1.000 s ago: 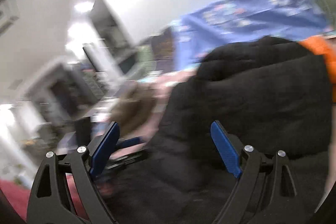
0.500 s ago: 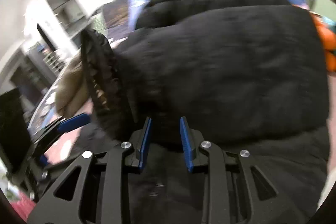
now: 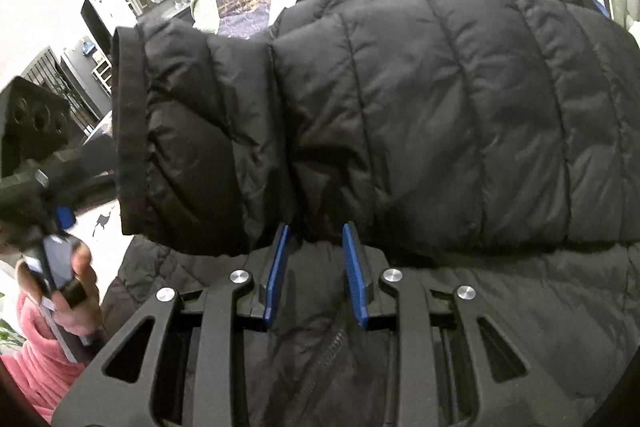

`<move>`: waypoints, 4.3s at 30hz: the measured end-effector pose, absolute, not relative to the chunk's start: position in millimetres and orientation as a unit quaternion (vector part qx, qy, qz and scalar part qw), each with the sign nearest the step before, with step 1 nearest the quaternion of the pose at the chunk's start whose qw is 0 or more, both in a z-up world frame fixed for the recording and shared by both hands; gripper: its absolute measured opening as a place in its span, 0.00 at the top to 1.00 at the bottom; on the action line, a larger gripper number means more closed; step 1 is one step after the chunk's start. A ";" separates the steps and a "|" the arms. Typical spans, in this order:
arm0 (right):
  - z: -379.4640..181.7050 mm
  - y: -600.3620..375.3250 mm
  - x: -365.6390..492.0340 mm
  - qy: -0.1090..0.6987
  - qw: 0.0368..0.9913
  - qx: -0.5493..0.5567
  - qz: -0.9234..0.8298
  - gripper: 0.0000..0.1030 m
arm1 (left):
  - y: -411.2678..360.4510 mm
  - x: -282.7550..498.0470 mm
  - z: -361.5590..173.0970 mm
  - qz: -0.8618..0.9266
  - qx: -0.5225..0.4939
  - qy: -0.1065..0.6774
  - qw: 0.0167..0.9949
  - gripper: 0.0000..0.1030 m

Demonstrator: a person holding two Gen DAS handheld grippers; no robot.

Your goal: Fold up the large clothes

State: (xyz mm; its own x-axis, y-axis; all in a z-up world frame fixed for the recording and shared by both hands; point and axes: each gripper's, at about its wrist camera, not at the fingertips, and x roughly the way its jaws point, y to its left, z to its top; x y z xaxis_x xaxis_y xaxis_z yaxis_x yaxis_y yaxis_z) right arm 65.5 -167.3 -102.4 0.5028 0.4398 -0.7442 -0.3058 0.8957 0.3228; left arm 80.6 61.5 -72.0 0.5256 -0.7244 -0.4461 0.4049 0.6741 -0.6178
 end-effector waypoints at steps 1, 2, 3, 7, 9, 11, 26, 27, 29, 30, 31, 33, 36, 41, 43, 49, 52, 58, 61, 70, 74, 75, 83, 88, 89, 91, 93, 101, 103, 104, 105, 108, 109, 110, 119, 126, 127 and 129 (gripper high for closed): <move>-105.4 -166.2 64.0 0.451 0.863 0.074 0.216 0.71 | 63.7 78.2 -69.8 -0.338 -0.227 0.348 0.844 0.05; -106.4 -162.6 65.3 0.455 0.861 0.075 0.216 0.71 | 65.2 77.5 -68.4 -0.341 -0.228 0.345 0.844 0.05; -107.6 -158.9 67.5 0.457 0.860 0.074 0.217 0.71 | 66.2 76.5 -68.2 -0.342 -0.228 0.344 0.844 0.05; -112.6 -134.7 80.3 0.465 0.854 0.057 0.226 0.71 | 67.1 77.0 -71.8 -0.335 -0.219 0.351 0.846 0.05; -113.5 -126.1 83.7 0.466 0.854 0.047 0.228 0.70 | 66.1 81.0 -74.8 -0.327 -0.211 0.352 0.851 0.05; -111.1 -122.8 85.4 0.464 0.857 0.040 0.221 0.70 | 62.3 89.2 -78.9 -0.314 -0.196 0.355 0.858 0.23; -108.3 -221.7 99.4 0.444 0.892 0.050 0.066 0.64 | 61.2 177.5 -46.9 -0.124 0.067 0.326 0.935 0.73; -114.5 -226.2 98.5 0.452 0.888 0.060 0.064 0.64 | 62.8 186.7 -63.9 -0.106 0.075 0.352 0.927 0.72; -119.2 -229.8 91.3 0.454 0.886 0.064 0.074 0.64 | 65.9 189.8 -85.0 -0.078 0.086 0.376 0.919 0.56; -118.7 -226.4 89.1 0.453 0.886 0.057 0.081 0.64 | 69.7 186.7 -90.1 -0.069 0.083 0.376 0.921 0.48; -117.8 -221.2 86.0 0.454 0.885 0.047 0.098 0.64 | 74.8 182.0 -91.7 -0.064 0.077 0.372 0.923 0.39; -118.4 -219.3 80.3 0.460 0.877 0.045 0.129 0.64 | 85.6 171.7 -87.7 -0.054 0.058 0.361 0.929 0.38; -122.9 -202.5 86.3 0.478 0.862 0.041 0.163 0.64 | 91.5 155.7 -70.3 -0.040 0.031 0.336 0.941 0.38; -133.2 -183.8 115.7 0.489 0.861 0.001 0.140 0.65 | 73.7 108.3 -40.6 -0.131 -0.005 0.297 0.946 0.41; -128.8 -193.8 138.1 0.475 0.874 0.016 0.102 0.66 | 49.2 92.6 -41.0 -0.208 0.001 0.306 0.929 0.44; -128.3 -209.6 144.2 0.487 0.867 0.054 0.085 0.64 | -32.5 91.6 -94.2 -0.244 0.148 0.373 0.883 0.78; -122.2 -205.9 115.1 0.480 0.871 -0.001 0.103 0.59 | -37.4 114.0 -106.0 -0.196 0.179 0.369 0.891 0.78; -107.5 -237.2 58.7 0.453 0.885 -0.014 0.103 0.52 | 0.9 148.5 -110.7 -0.136 0.122 0.392 0.902 0.78; -108.4 -272.6 35.0 0.447 0.891 0.012 0.075 0.52 | 23.8 130.9 -99.1 -0.143 0.093 0.380 0.909 0.63; -118.7 -370.7 -29.2 0.434 0.892 0.125 -0.007 0.50 | 131.1 32.2 -99.4 -0.159 -0.018 0.401 0.902 0.28; -131.0 -386.6 -53.3 0.450 0.877 0.169 0.000 0.42 | 154.9 -7.2 -124.4 -0.180 -0.044 0.447 0.875 0.24; -134.4 -382.6 -57.8 0.452 0.874 0.176 0.004 0.42 | 158.6 -10.8 -127.5 -0.182 -0.049 0.453 0.871 0.24; -139.7 -384.9 -115.8 0.439 0.861 0.248 0.064 0.42 | 161.0 -61.3 -136.7 -0.256 -0.096 0.453 0.849 0.26; -145.5 -380.2 -148.4 0.433 0.858 0.264 0.082 0.42 | 149.1 -80.0 -141.3 -0.269 -0.097 0.452 0.845 0.35; -146.6 -378.8 -154.6 0.428 0.857 0.272 0.087 0.42 | 148.8 -81.6 -142.0 -0.272 -0.103 0.451 0.844 0.43; -146.6 -373.5 -160.6 0.420 0.857 0.283 0.100 0.52 | 150.4 -87.8 -144.1 -0.282 -0.123 0.452 0.837 0.65; -137.5 -367.6 -163.7 0.401 0.863 0.290 0.099 0.91 | 152.6 -89.8 -142.4 -0.273 -0.139 0.450 0.839 0.87; -57.2 -356.6 -186.9 0.301 0.902 0.288 0.117 0.98 | 147.0 -124.9 -54.4 -0.286 -0.119 0.322 0.895 0.96; -35.2 -357.0 -205.3 0.270 0.913 0.278 0.123 0.98 | 145.7 -141.5 -36.1 -0.291 -0.105 0.296 0.904 0.96; -24.4 -357.6 -216.1 0.255 0.920 0.272 0.124 0.98 | 145.6 -153.9 -24.6 -0.294 -0.095 0.281 0.909 0.96; -18.0 -358.4 -223.2 0.245 0.923 0.269 0.126 0.98 | 146.6 -161.9 -17.4 -0.294 -0.087 0.271 0.912 0.96; -1.6 -362.6 -245.3 0.221 0.930 0.264 0.126 0.98 | 152.8 -182.2 -1.4 -0.284 -0.077 0.252 0.922 0.96; 0.3 -363.9 -248.3 0.217 0.932 0.264 0.124 0.98 | 156.1 -186.0 1.6 -0.282 -0.080 0.247 0.924 0.96; 0.8 -364.5 -249.9 0.214 0.932 0.266 0.124 0.98 | 158.5 -188.3 3.5 -0.279 -0.084 0.244 0.925 0.96; 19.9 -361.4 -250.5 0.178 0.936 0.270 0.140 0.98 | 164.8 -202.1 23.0 -0.276 -0.090 0.223 0.931 0.96; 28.5 -365.6 -225.7 0.160 0.942 0.268 0.127 0.98 | 173.4 -188.2 29.3 -0.264 -0.098 0.217 0.935 0.95; 27.7 -366.2 -219.0 0.162 0.941 0.269 0.123 0.98 | 172.6 -182.8 29.1 -0.261 -0.102 0.221 0.934 0.95; 26.6 -366.2 -198.2 0.166 0.943 0.267 0.105 0.98 | 169.4 -164.7 28.1 -0.250 -0.099 0.227 0.936 0.95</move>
State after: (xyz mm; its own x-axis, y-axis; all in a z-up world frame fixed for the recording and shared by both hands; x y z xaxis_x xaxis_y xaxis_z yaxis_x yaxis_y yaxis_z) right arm -198.2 -366.2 26.6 0.9226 0.2873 -0.2575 -0.1100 0.8356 0.5383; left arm -164.7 169.4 28.1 0.7719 -0.5135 -0.3747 0.4241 0.8551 -0.2982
